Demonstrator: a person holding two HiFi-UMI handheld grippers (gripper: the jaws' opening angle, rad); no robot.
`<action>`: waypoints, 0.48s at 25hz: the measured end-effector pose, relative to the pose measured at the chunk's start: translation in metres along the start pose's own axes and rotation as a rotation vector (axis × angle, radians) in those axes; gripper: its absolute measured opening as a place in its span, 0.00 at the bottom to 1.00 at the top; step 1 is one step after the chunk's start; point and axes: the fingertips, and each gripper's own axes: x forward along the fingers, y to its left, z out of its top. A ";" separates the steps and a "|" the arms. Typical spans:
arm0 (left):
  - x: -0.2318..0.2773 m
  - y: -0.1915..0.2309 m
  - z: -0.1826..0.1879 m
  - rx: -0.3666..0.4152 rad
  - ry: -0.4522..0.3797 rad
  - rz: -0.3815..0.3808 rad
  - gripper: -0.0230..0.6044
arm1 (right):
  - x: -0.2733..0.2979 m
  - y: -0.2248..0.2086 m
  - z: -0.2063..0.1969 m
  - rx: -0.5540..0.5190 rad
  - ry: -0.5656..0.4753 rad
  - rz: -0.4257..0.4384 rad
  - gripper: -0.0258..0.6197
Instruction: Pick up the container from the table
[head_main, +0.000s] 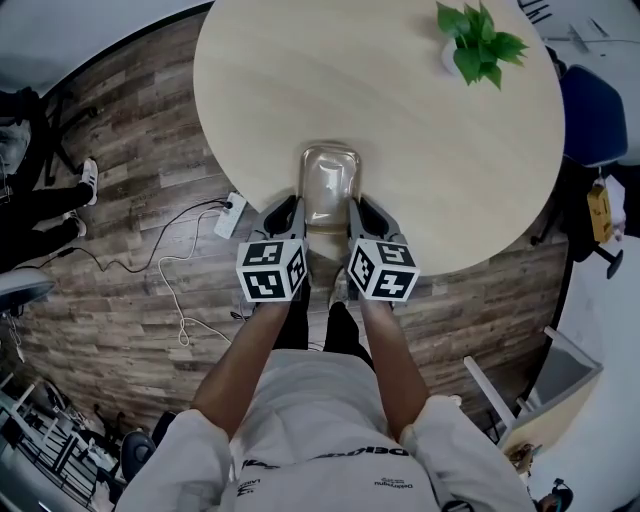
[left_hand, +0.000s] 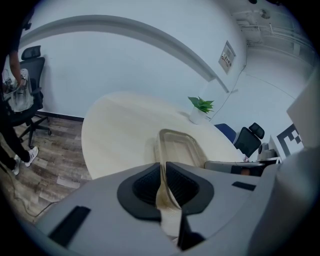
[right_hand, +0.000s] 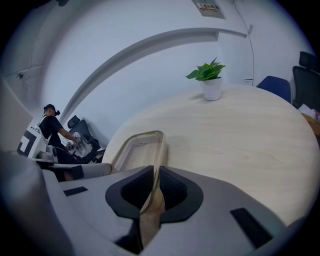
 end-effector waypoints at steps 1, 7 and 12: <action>0.000 0.000 0.000 0.000 -0.001 0.000 0.11 | -0.001 0.001 0.000 -0.001 -0.001 0.001 0.14; -0.010 -0.003 -0.002 0.005 -0.006 0.001 0.11 | -0.009 0.006 0.002 -0.008 -0.014 0.007 0.14; -0.023 -0.012 0.001 0.019 -0.029 0.010 0.10 | -0.021 0.009 0.004 -0.032 -0.021 0.016 0.14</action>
